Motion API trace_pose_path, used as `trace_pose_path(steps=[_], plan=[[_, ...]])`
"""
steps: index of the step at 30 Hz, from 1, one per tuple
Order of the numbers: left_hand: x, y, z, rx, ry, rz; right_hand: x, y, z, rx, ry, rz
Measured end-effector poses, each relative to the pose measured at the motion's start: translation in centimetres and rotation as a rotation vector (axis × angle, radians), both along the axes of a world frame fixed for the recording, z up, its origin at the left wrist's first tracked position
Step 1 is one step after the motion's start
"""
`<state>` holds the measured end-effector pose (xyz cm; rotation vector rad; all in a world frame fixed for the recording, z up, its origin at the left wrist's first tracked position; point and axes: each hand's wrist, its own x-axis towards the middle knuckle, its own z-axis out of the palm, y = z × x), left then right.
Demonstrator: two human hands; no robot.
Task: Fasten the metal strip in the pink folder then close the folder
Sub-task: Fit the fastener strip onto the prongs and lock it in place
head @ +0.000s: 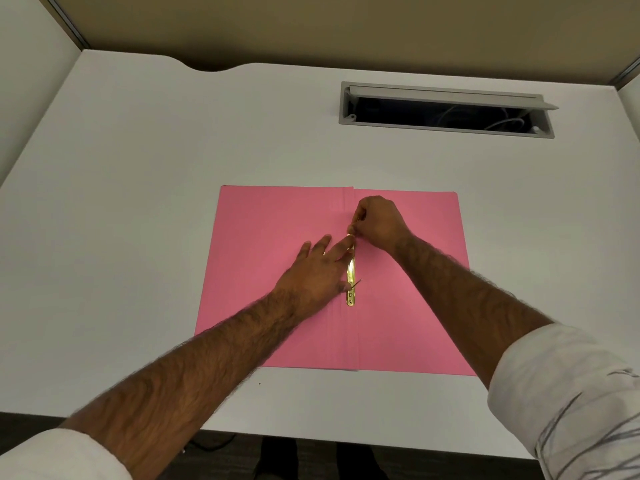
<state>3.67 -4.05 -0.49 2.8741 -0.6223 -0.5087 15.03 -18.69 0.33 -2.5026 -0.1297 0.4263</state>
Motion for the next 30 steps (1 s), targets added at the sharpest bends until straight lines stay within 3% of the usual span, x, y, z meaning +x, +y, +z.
trace_pose_path(steps=[11, 21, 30], plan=[[0.3, 0.0, -0.3, 0.022, 0.036, -0.019, -4.2, -1.8, -1.0, 0.044, -0.146, -0.168], [0.2, 0.2, -0.5, 0.037, 0.040, -0.035, -13.6, -2.9, 0.0, 0.103, -0.126, 0.138], [0.6, 0.1, -0.5, 0.022, 0.063, -0.009, -14.7, -3.5, -0.2, 0.141, -0.160, 0.076]])
